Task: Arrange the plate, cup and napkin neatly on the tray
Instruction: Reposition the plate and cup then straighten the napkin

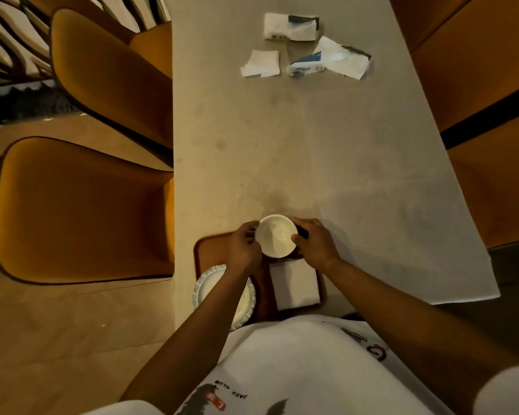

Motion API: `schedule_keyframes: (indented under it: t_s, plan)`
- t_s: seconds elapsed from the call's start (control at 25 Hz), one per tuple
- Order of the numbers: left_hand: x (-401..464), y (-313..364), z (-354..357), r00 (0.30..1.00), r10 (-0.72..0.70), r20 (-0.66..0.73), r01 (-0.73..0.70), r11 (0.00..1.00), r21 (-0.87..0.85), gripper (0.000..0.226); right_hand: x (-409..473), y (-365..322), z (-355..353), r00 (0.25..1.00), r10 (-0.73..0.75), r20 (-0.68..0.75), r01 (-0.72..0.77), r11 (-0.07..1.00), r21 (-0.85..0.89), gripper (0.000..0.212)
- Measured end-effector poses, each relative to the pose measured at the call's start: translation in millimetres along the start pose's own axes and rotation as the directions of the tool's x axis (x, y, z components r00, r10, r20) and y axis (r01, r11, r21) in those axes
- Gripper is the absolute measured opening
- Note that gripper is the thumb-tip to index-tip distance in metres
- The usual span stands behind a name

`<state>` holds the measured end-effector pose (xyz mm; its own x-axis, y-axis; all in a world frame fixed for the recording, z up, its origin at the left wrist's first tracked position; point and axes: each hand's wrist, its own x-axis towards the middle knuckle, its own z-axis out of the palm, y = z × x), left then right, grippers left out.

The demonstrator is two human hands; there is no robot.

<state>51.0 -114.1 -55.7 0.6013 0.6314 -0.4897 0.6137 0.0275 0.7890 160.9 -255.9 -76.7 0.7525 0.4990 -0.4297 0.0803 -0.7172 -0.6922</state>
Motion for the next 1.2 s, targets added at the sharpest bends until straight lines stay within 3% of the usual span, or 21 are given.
schedule_keyframes:
  t_s: [0.48, 1.0, 1.2]
  plan:
    - [-4.6, -26.6, -42.3, 0.996, -0.03, -0.083, 0.031, 0.999, 0.011, 0.049, -0.4, -24.6, 39.8, 0.995, -0.071, 0.073, 0.079, 0.99, -0.116, 0.05]
    - [-5.7, -39.1, -46.8, 0.997, -0.006, -0.075, 0.007, 1.0, 0.023, 0.045, -3.9, -16.2, 49.3, 0.985, -0.156, 0.071, 0.163, 0.982, -0.098, 0.052]
    - [-7.5, -38.9, -44.4, 0.997, -0.006, -0.078, 0.007, 1.0, 0.01, 0.044, -3.3, -13.3, 51.8, 0.99, -0.114, 0.083, 0.119, 0.991, -0.06, 0.053]
